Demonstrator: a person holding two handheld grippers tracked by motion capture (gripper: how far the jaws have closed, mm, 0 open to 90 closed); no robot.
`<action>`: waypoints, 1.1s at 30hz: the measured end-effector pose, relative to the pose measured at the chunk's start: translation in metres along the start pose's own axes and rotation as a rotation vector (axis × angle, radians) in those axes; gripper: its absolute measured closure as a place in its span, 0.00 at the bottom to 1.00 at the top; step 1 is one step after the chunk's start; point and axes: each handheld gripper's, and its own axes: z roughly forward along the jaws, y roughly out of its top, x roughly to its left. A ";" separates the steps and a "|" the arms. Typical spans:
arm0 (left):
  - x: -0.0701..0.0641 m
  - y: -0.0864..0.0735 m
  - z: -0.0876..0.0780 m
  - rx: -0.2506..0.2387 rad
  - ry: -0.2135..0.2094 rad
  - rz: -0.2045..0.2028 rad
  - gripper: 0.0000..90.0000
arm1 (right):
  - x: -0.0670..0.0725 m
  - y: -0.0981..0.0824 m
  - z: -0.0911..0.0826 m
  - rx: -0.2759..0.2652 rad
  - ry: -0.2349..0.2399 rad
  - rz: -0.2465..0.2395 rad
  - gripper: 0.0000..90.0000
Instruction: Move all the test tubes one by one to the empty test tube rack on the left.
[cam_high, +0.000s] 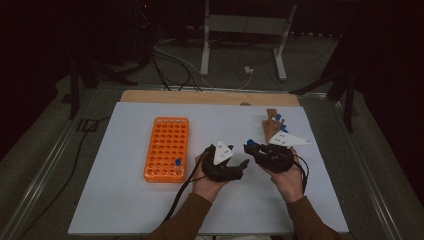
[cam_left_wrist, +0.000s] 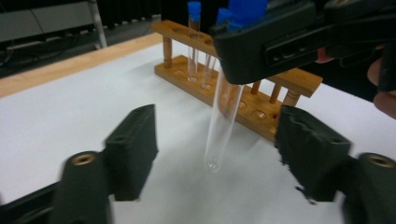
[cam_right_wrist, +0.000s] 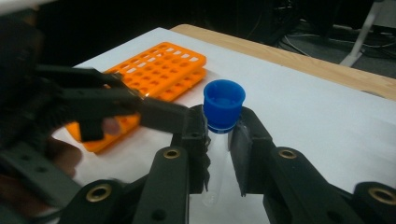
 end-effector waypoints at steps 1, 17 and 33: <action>0.000 0.000 0.001 -0.002 -0.001 -0.002 0.45 | 0.001 0.000 0.000 0.000 0.002 -0.001 0.85; 0.002 -0.002 0.005 -0.019 -0.029 0.048 0.86 | 0.006 -0.003 0.007 0.023 0.030 0.000 0.85; 0.008 -0.002 0.003 -0.016 -0.010 0.015 0.87 | -0.009 0.001 -0.004 -0.033 0.036 0.066 0.26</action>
